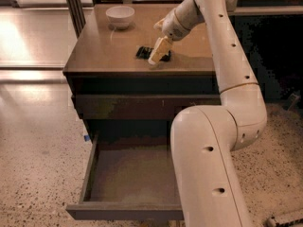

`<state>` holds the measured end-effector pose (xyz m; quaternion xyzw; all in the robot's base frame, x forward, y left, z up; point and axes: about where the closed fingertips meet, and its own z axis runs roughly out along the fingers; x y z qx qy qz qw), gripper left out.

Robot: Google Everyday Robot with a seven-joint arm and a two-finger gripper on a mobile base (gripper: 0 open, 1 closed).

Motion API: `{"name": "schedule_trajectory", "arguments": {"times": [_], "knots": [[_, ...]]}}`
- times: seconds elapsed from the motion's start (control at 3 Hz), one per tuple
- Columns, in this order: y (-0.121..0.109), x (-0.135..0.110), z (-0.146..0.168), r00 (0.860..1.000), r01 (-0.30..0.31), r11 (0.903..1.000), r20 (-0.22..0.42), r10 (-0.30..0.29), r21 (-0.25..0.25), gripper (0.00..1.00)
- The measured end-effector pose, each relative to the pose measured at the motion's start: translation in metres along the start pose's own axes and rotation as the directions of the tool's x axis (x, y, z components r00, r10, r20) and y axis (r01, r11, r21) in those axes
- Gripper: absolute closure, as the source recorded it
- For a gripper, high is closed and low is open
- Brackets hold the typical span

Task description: Pick rxbar chocolate from middle drawer and place on counter

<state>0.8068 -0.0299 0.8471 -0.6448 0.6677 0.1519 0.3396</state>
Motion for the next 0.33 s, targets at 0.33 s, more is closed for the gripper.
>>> {"name": "schedule_trajectory", "arguments": {"times": [0.33], "knots": [[0.0,0.0,0.0,1.0,0.0,1.0,0.0,0.0,0.0,0.0]]}}
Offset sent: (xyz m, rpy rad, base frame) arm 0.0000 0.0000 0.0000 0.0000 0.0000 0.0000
